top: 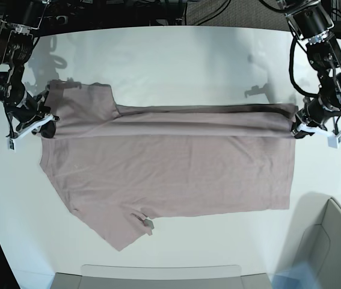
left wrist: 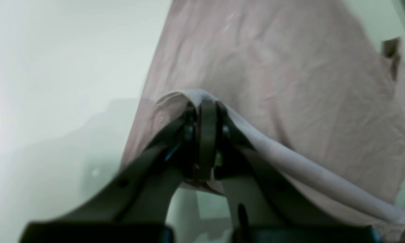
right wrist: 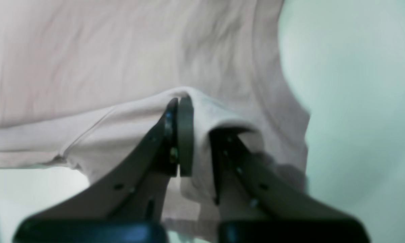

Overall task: Fold the T-shirt properly
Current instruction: 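Lift the shoulder edge with both grippers and fold it over the body, then release the fold and reposition both grippers along the folded edge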

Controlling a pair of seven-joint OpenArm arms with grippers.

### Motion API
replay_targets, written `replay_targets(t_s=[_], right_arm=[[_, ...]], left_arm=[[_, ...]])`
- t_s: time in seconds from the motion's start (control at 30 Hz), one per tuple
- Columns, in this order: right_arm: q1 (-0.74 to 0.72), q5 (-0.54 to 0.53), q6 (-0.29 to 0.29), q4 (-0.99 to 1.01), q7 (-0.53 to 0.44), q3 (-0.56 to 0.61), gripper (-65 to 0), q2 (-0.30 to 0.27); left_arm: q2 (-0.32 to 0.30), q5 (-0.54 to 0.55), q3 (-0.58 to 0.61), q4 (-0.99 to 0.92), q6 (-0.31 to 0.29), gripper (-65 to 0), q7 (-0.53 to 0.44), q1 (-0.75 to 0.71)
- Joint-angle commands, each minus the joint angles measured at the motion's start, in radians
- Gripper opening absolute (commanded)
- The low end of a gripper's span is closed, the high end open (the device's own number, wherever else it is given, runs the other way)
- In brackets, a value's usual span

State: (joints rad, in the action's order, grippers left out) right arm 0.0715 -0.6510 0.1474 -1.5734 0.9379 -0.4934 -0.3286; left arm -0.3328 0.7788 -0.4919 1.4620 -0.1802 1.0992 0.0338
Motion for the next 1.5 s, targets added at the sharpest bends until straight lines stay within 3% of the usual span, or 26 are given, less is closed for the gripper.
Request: replay_targets(t_s=[0.0,0.2,0.33,0.5,0.77,0.83,0.93,1.03,1.23,1.33,1.4,1.47], right_arm=[[-0.028,-0.006,0.004,-0.008,-0.023,-0.006,-65.0,-0.017],[-0.114,0.061,0.004,0.072,-0.026,0.075,-65.0,-0.022],[-0.166,0.063,0.004,0.129,-0.035,0.103,-65.0,-0.019],[-0.217,0.064,0.004,0.252,-0.138,0.186,-65.0,-0.027],[-0.238,0.064,0.002,0.333,-0.216,0.215,-64.8,-0.036],[-0.238,0.064,0.001,0.330,-0.217,0.215,-54.9,-0.036],[-0.238,0.064,0.004,0.322,-0.217,0.215,-40.3,-0.039],[-0.236,0.064,0.004,0.275,-0.217,0.210,-35.1,-0.039],[-0.229,0.063,0.002,0.146,-0.210,0.203,-35.0,-0.040],[-0.192,0.063,0.002,0.097,-0.207,0.181,-35.8,-0.039],[-0.174,0.063,0.002,0.086,-0.207,0.181,-40.4,-0.039],[-0.157,0.063,0.002,0.089,-0.207,0.178,-49.0,-0.039]], left_arm=[[-0.019,0.001,-0.004,0.003,0.000,-65.0,-0.014,0.027],[-0.019,-0.008,-0.003,-0.094,0.000,-65.0,-0.014,0.116],[-0.018,-0.146,0.032,-0.128,-0.003,-65.0,-0.024,0.173],[-0.018,-0.289,0.163,-0.131,-0.003,-65.0,-0.092,0.197],[-0.018,-0.301,0.175,-0.180,-0.003,-65.0,-0.149,0.197],[-0.016,-0.301,0.175,-0.185,-0.002,-63.1,-0.149,0.197],[-0.018,-0.301,0.172,-0.165,-0.002,-50.3,-0.150,0.197],[-0.019,-0.301,0.169,-0.131,-0.002,-47.9,-0.150,0.197],[-0.013,-0.301,0.123,-0.017,-0.002,-52.7,-0.150,0.188],[-0.012,-0.301,0.140,-0.005,-0.005,-58.5,-0.149,0.165],[-0.012,-0.302,0.187,-0.005,-0.002,-65.0,-0.147,0.153],[-0.016,-0.302,0.244,-0.005,-0.002,-65.0,-0.149,0.136]])
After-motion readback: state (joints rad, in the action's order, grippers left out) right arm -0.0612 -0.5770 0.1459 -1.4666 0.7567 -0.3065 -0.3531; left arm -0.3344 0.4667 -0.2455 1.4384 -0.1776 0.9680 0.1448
